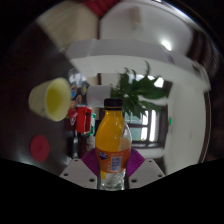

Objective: Pour water

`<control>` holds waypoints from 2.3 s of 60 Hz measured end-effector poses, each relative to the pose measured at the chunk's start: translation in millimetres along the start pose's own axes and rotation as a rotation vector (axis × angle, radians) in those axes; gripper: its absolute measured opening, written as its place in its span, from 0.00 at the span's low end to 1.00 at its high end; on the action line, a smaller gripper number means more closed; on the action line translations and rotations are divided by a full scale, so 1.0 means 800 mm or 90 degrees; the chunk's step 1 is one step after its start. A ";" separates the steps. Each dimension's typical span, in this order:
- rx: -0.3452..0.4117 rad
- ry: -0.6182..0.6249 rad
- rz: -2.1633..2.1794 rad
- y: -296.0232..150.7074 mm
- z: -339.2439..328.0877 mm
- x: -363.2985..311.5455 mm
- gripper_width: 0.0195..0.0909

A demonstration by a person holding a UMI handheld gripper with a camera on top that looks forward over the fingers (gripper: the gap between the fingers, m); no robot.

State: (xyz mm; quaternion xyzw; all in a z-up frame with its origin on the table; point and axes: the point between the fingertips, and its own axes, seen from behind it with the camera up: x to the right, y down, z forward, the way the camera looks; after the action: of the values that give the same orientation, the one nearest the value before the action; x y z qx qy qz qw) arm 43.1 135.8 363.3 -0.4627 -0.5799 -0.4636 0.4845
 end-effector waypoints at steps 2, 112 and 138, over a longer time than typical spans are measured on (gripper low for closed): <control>0.002 -0.006 0.075 0.008 0.002 0.012 0.16; -0.128 -0.045 1.083 -0.081 -0.175 -0.025 0.89; -0.157 0.016 1.088 -0.039 -0.246 -0.002 0.89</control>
State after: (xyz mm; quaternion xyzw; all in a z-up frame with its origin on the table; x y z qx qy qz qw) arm 39.0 -62.4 378.6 -0.7844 0.0270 -0.0050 0.6196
